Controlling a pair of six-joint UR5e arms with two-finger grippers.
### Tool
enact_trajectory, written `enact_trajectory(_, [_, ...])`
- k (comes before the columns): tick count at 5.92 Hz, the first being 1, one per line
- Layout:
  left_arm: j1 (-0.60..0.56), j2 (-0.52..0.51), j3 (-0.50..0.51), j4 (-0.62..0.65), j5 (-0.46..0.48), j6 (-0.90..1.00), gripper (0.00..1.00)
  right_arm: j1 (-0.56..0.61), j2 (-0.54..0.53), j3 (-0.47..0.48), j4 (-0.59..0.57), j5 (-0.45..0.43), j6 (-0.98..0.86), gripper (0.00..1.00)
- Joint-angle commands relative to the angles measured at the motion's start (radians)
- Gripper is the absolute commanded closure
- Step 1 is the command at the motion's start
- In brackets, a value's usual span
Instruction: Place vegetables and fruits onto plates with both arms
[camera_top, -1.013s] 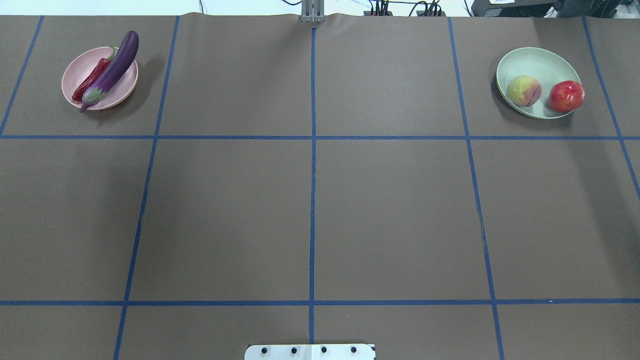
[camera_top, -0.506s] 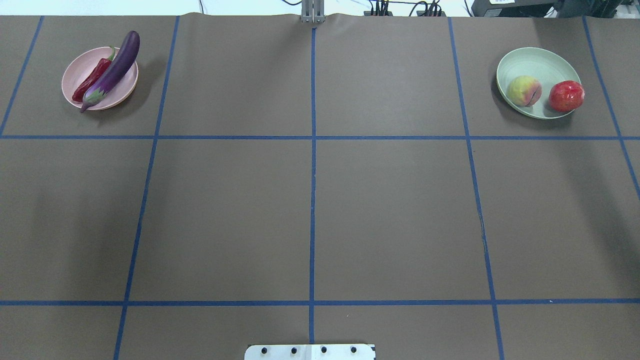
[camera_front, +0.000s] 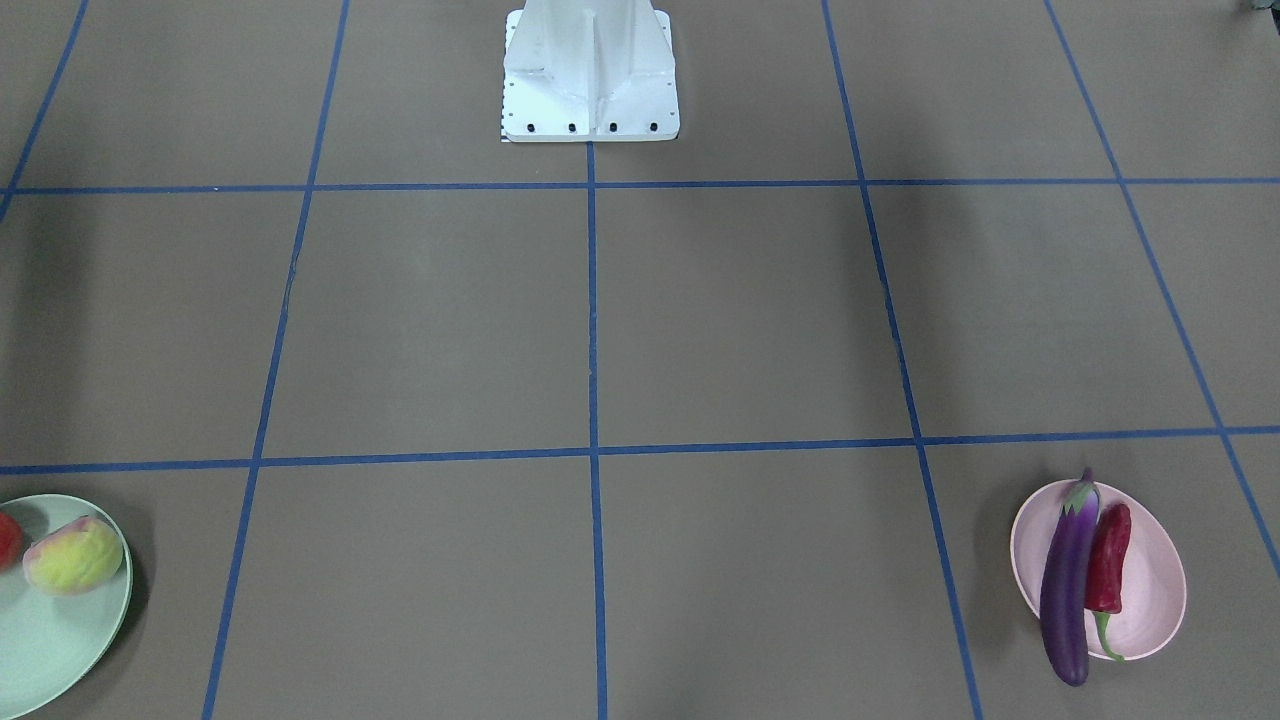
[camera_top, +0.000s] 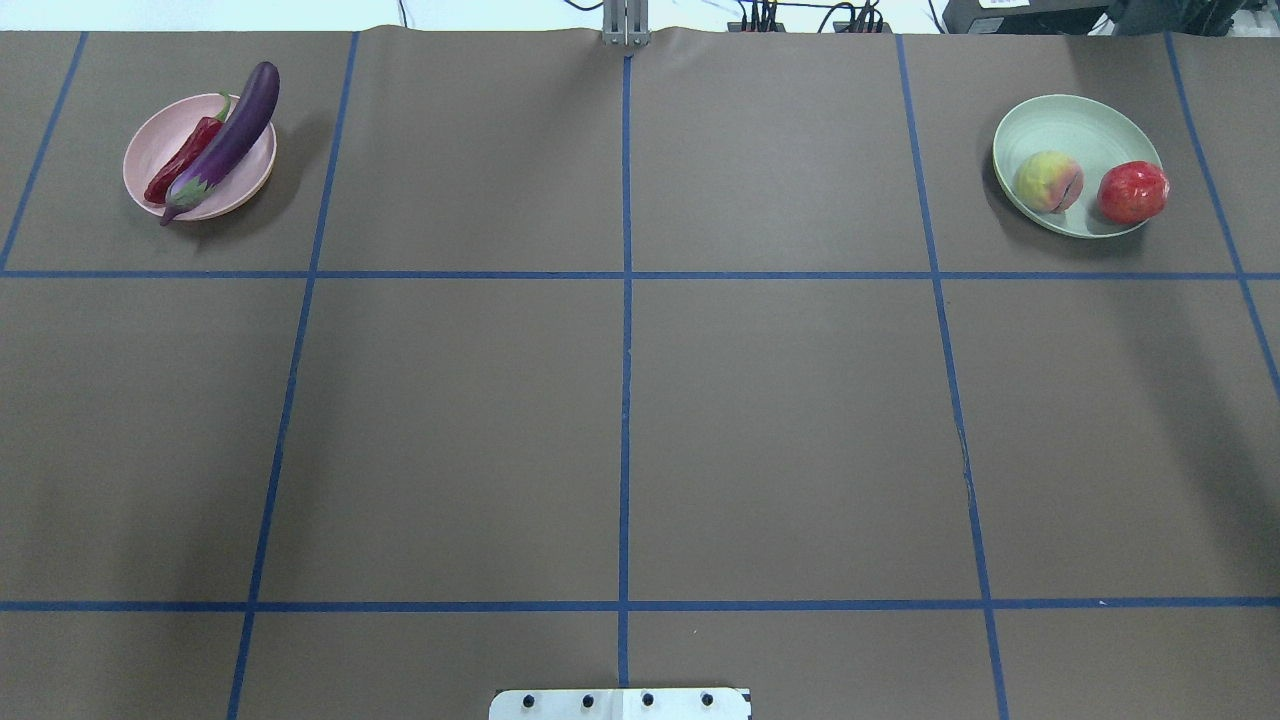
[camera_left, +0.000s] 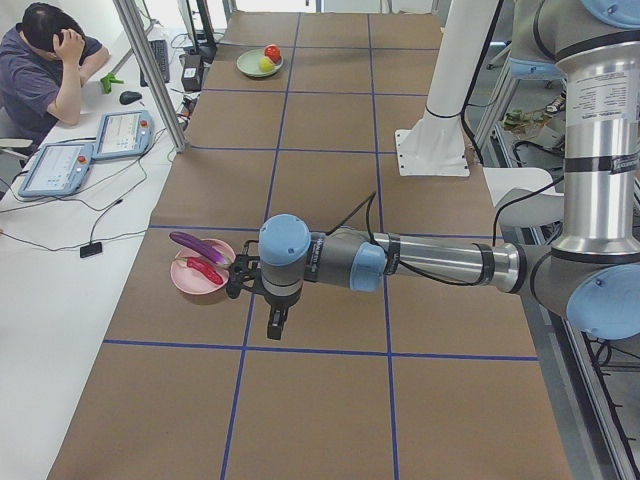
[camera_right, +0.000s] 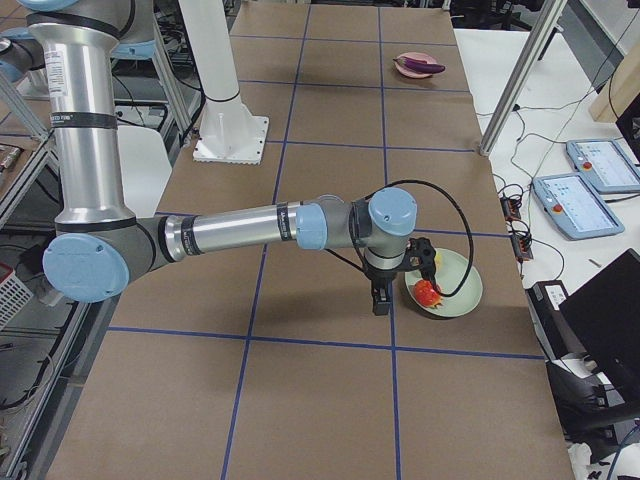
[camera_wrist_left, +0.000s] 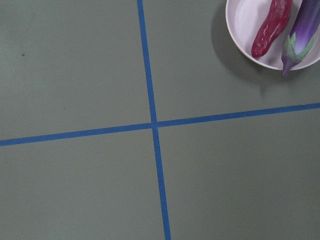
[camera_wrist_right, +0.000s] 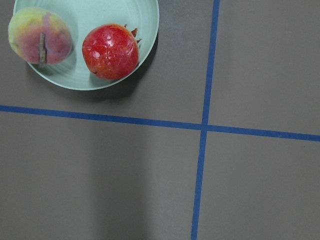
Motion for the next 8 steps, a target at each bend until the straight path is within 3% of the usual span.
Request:
enact_trajectory(1, [-0.002, 0.006, -0.013, -0.012, -0.006, 0.000, 0.00, -0.001, -0.002, 0.001, 0.000, 0.001, -0.001, 0.00])
enact_trajectory(5, [-0.006, 0.017, -0.022, -0.046, -0.006, 0.000, 0.00, 0.000, -0.005, 0.001, 0.002, 0.001, -0.020, 0.00])
enact_trajectory(8, [-0.004, 0.015, -0.018, -0.046, 0.002, 0.000, 0.00, -0.001, -0.046, -0.004, 0.077, 0.009, -0.002, 0.00])
